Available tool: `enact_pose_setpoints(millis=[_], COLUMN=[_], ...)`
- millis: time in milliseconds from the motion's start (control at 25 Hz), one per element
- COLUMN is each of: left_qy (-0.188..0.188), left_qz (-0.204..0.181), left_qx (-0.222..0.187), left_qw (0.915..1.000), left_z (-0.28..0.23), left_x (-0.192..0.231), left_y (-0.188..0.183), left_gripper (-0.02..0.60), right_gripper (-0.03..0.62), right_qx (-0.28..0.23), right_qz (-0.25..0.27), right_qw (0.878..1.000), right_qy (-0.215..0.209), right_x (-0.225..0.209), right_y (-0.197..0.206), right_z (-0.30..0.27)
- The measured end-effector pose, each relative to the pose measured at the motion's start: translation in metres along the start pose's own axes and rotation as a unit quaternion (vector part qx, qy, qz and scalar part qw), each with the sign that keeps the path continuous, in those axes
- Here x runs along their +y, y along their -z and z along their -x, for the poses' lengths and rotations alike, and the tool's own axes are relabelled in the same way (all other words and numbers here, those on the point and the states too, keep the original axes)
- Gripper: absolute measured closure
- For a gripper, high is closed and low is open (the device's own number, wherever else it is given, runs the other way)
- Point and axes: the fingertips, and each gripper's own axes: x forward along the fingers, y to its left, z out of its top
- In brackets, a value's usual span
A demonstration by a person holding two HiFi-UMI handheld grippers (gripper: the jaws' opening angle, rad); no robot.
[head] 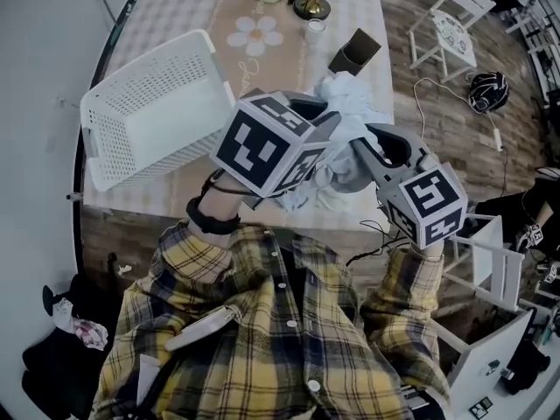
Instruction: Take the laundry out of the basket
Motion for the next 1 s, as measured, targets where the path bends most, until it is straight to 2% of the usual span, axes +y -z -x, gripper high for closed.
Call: enact_pose_setpoints(millis=[320, 520, 760, 1000], left_qy=[-0.011, -0.022, -0.028, -0.044], left_qz=[0.048, 0.075, 0.109, 0.095], left_qx=[0.057, 0.089, 0.106, 0.136], left_qw=[0.9972, 0.9929, 0.9880, 0.9852], left_z=[-0.039, -0.057, -0.072, -0.087], left_x=[0.007, 0.014, 0.020, 0.020], left_y=[0.069, 0.116, 0.156, 0.193], left_gripper=[0.499, 0.492, 0.489, 0.489], right_gripper=[0.491, 0.488, 0.484, 0.480], right_qx=[0.039, 0.076, 0.086, 0.109], right_qz=[-0.051, -0.052, -0.077, -0.085], right_qw=[0.997, 0.995, 0.992, 0.990], right_qy=[-0.035, -0.041, -0.046, -0.037], right_x=[0.011, 0.029, 0.039, 0.051], right_y=[0.069, 0.112, 0.143, 0.168], right_z=[-0.036, -0.063, -0.085, -0.108])
